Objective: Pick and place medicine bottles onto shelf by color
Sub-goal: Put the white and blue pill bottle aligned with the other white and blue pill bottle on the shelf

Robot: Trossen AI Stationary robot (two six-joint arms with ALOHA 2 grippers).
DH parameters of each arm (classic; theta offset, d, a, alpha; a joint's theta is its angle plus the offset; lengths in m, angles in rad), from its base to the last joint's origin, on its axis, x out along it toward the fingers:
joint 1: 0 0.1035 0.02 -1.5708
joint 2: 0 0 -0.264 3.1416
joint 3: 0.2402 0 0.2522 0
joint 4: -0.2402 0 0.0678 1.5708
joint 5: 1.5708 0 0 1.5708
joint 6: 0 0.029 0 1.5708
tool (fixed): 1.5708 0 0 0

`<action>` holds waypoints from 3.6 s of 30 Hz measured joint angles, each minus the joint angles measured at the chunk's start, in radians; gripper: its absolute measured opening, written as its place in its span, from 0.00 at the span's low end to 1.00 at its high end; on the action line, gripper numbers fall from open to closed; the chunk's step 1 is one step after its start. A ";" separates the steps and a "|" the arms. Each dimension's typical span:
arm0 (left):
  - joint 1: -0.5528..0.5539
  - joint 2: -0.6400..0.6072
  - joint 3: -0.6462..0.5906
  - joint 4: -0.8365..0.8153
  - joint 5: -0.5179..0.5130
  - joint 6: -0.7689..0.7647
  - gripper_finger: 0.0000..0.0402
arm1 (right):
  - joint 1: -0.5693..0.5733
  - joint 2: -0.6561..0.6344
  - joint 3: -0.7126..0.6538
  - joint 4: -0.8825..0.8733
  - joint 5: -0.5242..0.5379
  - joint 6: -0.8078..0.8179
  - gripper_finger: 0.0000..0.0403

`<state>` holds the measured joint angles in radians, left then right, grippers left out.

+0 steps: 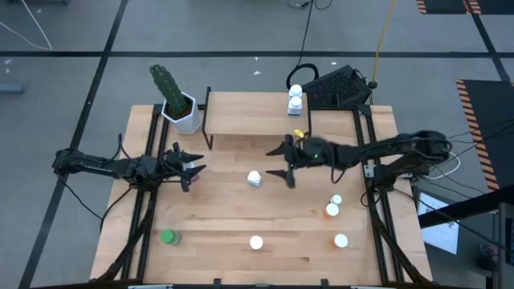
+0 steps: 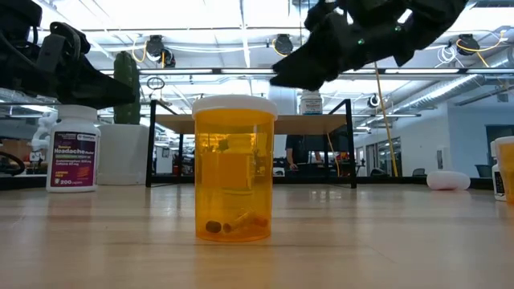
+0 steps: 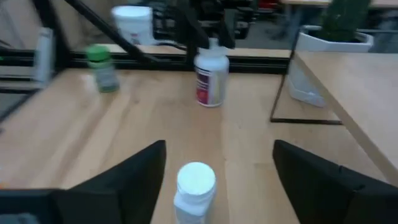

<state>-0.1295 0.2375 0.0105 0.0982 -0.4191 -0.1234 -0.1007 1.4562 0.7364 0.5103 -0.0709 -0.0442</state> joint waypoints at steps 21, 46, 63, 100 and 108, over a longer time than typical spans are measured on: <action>0.000 0.000 0.000 -0.005 0.000 0.012 0.47 | 0.123 0.436 0.141 0.198 0.230 0.116 0.79; 0.001 0.001 -0.001 0.009 -0.026 0.024 0.47 | 0.123 0.436 0.141 0.098 0.203 0.063 0.45; 0.008 0.000 0.047 0.110 -0.040 0.217 0.47 | 0.122 0.393 0.141 0.144 0.162 0.089 0.41; -0.106 0.005 0.209 -0.070 0.056 0.136 0.47 | 0.083 0.329 0.140 0.195 -0.087 -0.043 0.41; -0.226 0.005 0.210 -0.065 -0.015 0.117 0.47 | -0.023 -0.090 0.141 -0.162 -0.007 -0.237 0.41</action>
<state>-0.3557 0.2421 0.2203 0.0333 -0.4338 -0.0068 -0.1236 1.3667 0.8776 0.3482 -0.0774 -0.2814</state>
